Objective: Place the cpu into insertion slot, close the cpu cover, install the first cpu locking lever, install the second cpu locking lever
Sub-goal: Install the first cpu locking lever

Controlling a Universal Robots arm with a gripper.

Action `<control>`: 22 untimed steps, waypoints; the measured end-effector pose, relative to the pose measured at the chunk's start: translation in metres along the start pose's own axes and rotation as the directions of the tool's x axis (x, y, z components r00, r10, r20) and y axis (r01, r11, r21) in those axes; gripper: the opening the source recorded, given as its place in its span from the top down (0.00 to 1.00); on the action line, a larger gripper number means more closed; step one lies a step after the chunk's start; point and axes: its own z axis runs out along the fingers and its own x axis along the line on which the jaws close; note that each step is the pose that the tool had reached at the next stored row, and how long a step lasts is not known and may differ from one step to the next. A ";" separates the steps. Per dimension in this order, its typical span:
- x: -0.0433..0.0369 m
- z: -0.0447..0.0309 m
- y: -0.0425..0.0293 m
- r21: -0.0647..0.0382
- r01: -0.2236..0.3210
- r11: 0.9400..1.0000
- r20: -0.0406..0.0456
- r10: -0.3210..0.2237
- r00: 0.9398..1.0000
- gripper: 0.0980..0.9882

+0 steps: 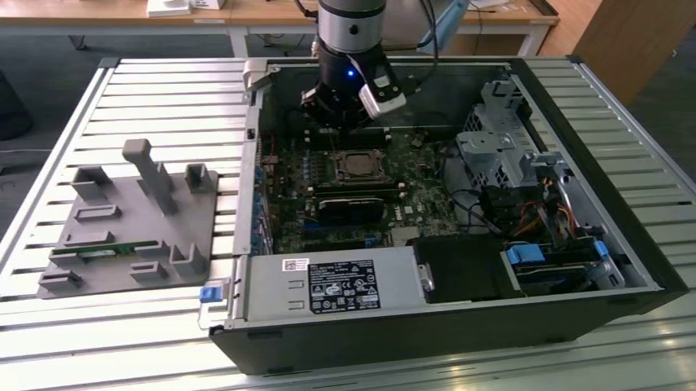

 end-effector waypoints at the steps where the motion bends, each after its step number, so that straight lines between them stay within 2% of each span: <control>1: 0.0000 0.0000 0.0000 0.000 0.000 1.000 0.000 0.000 1.000 0.99; 11: -0.0001 -0.0005 0.0000 0.000 0.000 1.000 0.000 0.000 1.000 0.99; 12: -0.0001 -0.0029 0.0001 0.000 0.000 1.000 0.000 0.000 1.000 0.99; 15: 0.0000 -0.0178 0.0007 0.000 0.000 1.000 0.000 0.000 1.000 0.99; 16: 0.0000 -0.0198 0.0008 0.000 0.000 1.000 0.000 0.000 1.000 0.99; 20: -0.0001 -0.0203 0.0007 0.000 0.000 1.000 0.000 0.000 1.000 0.99; 22: -0.0018 -0.0267 -0.0008 -0.003 0.002 1.000 -0.001 -0.002 1.000 0.99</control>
